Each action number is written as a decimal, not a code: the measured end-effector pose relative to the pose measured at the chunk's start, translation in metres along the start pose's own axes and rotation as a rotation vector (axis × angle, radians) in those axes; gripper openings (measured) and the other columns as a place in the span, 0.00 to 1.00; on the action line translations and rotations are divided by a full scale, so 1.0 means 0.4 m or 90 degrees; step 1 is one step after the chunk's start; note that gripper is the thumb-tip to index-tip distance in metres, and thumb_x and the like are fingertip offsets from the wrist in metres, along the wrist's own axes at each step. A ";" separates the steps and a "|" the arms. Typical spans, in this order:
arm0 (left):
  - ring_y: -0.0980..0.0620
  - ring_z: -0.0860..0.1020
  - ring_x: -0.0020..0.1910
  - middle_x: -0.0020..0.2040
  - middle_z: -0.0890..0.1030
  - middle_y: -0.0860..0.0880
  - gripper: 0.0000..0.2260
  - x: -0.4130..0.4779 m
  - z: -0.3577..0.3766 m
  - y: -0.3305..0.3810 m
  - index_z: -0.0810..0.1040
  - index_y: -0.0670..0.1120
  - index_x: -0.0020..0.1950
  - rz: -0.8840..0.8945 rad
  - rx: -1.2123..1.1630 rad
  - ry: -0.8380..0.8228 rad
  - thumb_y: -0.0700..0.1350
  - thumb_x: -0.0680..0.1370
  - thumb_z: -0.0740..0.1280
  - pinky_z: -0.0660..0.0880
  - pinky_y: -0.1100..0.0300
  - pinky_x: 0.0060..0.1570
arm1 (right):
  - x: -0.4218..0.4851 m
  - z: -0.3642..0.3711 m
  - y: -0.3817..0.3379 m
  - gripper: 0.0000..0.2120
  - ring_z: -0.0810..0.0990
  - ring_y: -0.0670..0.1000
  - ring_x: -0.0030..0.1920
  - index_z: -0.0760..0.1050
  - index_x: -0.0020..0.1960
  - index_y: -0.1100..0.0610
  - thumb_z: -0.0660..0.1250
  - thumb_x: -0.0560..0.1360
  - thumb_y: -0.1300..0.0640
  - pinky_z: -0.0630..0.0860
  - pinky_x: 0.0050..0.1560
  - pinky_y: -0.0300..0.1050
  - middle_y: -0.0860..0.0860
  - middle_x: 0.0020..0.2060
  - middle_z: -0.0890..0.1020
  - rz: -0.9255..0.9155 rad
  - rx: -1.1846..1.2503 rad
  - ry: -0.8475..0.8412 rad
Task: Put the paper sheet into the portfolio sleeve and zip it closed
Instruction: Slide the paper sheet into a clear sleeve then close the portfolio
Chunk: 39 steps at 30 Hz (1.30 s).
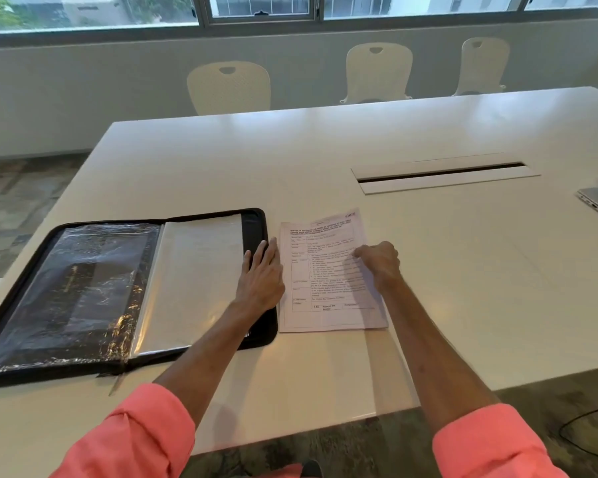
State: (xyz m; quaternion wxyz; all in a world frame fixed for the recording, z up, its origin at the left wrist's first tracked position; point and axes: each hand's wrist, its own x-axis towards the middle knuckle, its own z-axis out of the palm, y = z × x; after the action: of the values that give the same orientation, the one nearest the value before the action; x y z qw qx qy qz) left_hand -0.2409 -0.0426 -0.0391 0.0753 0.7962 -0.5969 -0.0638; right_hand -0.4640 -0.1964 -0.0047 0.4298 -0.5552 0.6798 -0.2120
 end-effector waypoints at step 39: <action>0.43 0.86 0.58 0.61 0.86 0.47 0.10 0.123 -0.278 0.257 0.78 0.51 0.70 0.108 -0.900 0.282 0.43 0.89 0.62 0.86 0.48 0.54 | -0.094 -0.158 -0.169 0.10 0.86 0.50 0.48 0.78 0.62 0.57 0.66 0.82 0.66 0.85 0.47 0.45 0.51 0.52 0.86 -0.321 0.540 0.023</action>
State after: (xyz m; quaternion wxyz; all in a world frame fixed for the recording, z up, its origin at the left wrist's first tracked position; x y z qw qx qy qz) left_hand -0.3025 -0.1131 0.0895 0.6925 0.5035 -0.4438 -0.2646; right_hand -0.4766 -0.1929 0.0945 0.5413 -0.4749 0.3852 -0.5772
